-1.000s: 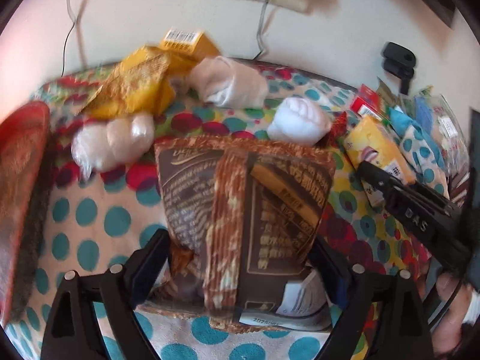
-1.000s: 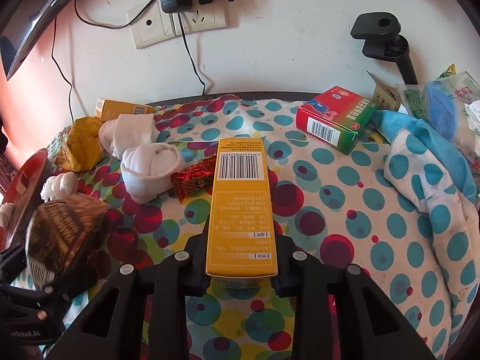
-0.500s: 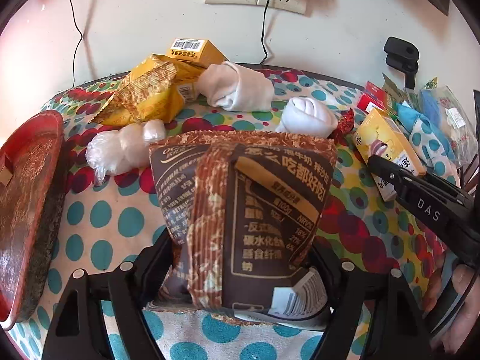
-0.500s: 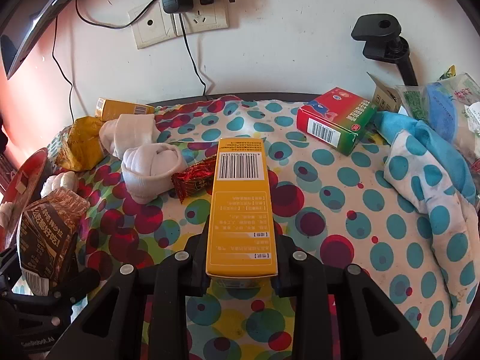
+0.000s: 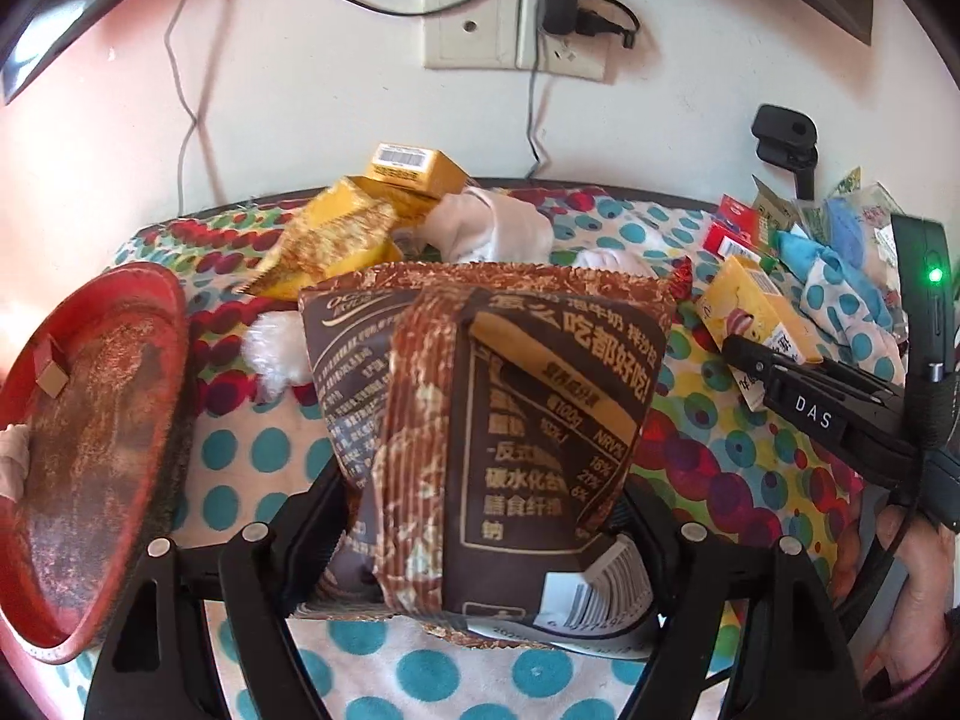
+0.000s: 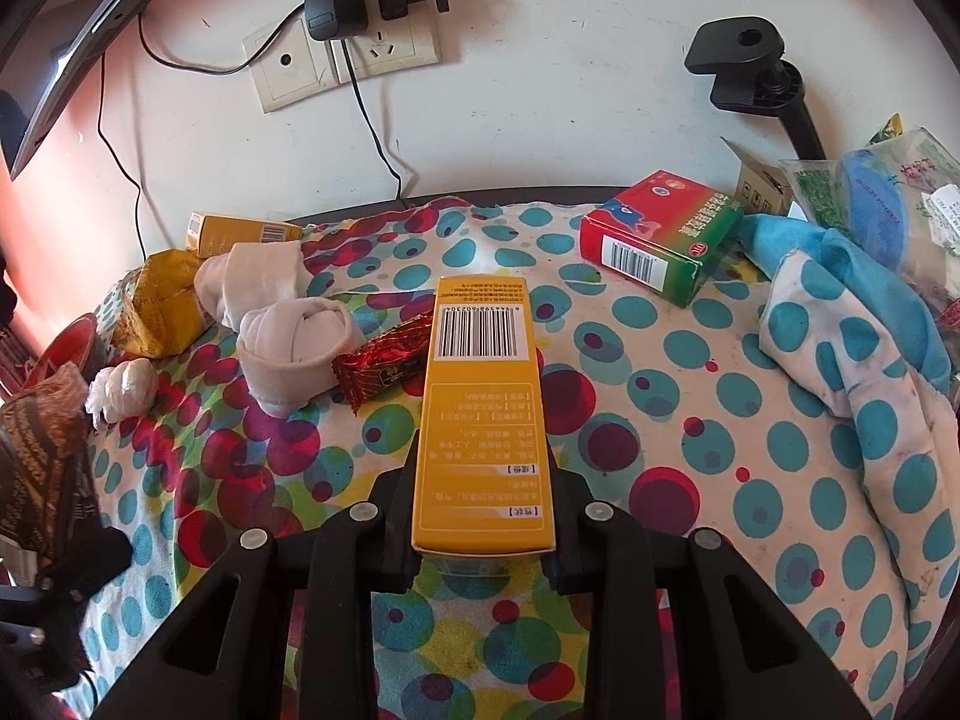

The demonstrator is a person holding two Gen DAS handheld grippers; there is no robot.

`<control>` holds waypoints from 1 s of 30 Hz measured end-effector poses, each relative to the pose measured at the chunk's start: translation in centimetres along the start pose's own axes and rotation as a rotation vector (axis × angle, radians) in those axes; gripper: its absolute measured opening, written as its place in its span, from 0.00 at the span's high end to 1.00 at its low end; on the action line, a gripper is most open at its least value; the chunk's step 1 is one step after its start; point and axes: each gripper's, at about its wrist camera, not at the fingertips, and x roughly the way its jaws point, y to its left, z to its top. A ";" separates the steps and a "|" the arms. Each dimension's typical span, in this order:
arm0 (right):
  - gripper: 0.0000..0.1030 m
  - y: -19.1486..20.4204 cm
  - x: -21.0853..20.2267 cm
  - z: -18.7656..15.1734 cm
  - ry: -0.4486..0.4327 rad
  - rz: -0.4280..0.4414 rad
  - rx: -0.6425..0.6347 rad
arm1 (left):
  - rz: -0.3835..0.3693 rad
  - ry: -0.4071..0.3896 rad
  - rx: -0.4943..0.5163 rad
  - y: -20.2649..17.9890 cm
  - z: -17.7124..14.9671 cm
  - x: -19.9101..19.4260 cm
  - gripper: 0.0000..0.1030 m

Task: Organize objects
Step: 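Lift the brown snack bag and carry it to the red tray with the left gripper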

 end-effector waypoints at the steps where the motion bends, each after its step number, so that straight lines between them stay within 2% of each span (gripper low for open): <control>1: 0.72 0.0 0.1 0.0 0.004 -0.002 0.000 | 0.006 -0.005 -0.002 0.4 0.0 -0.4 0.21; 17: 0.72 0.6 0.7 -0.1 0.021 -0.026 -0.001 | 0.084 -0.030 -0.133 8.1 -0.3 -5.0 0.21; 22: 0.72 0.8 0.7 -0.1 0.023 -0.029 -0.001 | 0.104 -0.035 -0.189 11.6 -0.5 -6.4 0.21; 27: 0.72 1.0 0.8 -0.1 0.024 -0.032 -0.001 | 0.174 -0.041 -0.227 14.8 -0.8 -7.1 0.21; 30: 0.72 1.1 1.0 -0.1 0.031 -0.032 0.002 | 0.184 -0.031 -0.266 17.1 -1.2 -7.3 0.21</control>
